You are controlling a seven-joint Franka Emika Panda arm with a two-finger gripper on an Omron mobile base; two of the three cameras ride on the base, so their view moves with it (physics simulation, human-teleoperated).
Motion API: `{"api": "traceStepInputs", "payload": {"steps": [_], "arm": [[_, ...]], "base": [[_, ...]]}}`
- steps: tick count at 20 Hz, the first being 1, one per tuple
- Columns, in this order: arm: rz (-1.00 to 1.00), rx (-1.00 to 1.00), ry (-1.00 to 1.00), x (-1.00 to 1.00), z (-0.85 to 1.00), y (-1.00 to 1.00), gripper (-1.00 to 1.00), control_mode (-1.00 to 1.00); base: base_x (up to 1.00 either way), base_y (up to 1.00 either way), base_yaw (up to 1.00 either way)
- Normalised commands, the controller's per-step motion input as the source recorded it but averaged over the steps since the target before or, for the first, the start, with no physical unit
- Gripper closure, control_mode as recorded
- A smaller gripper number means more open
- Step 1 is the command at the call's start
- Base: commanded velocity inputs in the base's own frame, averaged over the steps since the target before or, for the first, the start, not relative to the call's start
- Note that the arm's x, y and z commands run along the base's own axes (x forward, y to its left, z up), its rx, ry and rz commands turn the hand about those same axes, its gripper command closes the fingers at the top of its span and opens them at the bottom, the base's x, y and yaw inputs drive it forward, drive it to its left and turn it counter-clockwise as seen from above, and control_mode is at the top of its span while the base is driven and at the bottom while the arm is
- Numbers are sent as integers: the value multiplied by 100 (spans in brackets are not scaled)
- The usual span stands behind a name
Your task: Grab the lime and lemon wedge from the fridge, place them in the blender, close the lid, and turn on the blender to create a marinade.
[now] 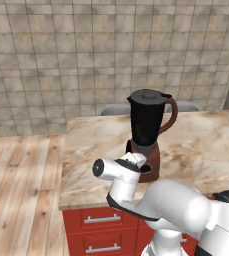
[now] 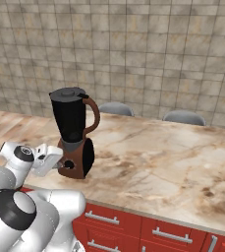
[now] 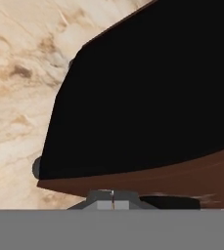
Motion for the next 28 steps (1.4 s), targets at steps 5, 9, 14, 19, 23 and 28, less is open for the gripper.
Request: {"api": "traceStepInputs", "payload": {"steps": [5, 9, 14, 19, 23, 28], "arm": [[4, 0, -4, 0, -14, -21, 100, -100], [0, 0, -2, 6, 0, -15, 100, -100], [1, 0, 0, 40, -8, -27, 100, -100], [3, 0, 0, 7, -12, -17, 100, -100], [2, 0, -1, 15, -23, -11, 100, -100], [4, 0, -7, 30, -34, -20, 100, -100]], "base": [[0, 0, 0], [0, 0, 0], [0, 0, 0], [0, 0, 0], [0, 0, 0], [0, 0, 0]]}}
